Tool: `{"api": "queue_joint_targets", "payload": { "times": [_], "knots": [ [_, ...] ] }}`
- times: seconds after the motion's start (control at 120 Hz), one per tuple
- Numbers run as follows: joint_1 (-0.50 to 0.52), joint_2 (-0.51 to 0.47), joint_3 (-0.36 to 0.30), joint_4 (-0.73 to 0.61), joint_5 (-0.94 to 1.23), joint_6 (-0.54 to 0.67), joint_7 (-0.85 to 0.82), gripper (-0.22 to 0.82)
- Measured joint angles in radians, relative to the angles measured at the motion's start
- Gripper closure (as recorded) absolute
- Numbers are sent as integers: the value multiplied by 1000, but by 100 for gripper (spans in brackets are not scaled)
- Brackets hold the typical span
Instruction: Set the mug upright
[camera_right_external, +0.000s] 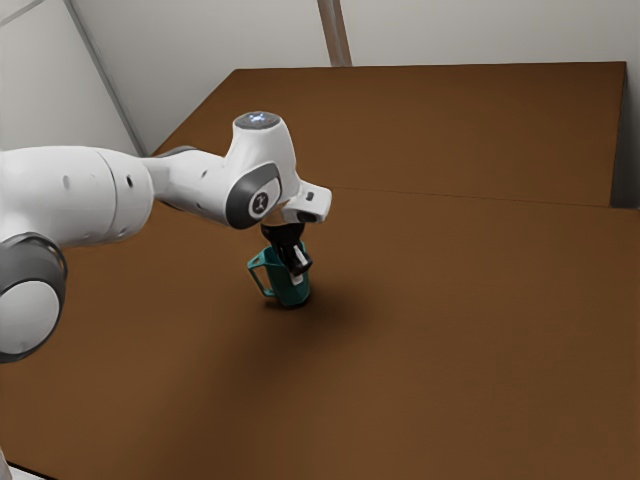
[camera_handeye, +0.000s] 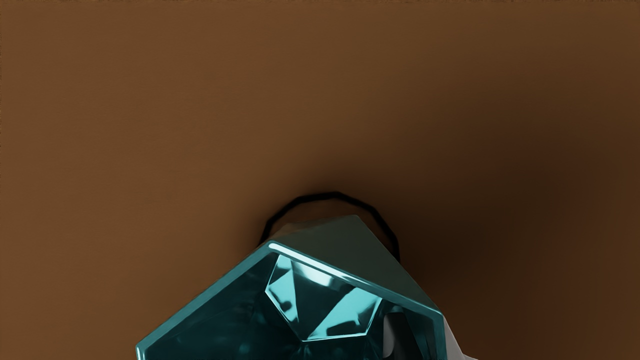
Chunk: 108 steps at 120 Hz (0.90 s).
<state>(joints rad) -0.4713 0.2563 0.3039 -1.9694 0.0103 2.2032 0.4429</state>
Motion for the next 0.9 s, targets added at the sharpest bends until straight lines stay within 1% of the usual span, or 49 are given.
{"api": "queue_joint_targets", "payload": {
  "times": [0.133, 0.317, 0.392, 0.475, 0.575, 0.7, 0.767, 0.9],
  "knots": [
    [0, 2, -1, -1, -1, 10, -4, 78],
    [1, -6, -1, -8, -13, 14, 1, 38],
    [0, -16, 0, -9, -14, 14, 2, 27],
    [-5, -35, 0, -10, -15, 14, 2, 18],
    [-13, -76, 0, -10, -15, 9, -9, 11],
    [-15, -140, 9, -3, -14, -12, -34, 6],
    [-14, -171, 23, 36, -8, -67, -57, 5],
    [10, -184, 41, 195, 47, -230, -107, 2]
  ]
}}
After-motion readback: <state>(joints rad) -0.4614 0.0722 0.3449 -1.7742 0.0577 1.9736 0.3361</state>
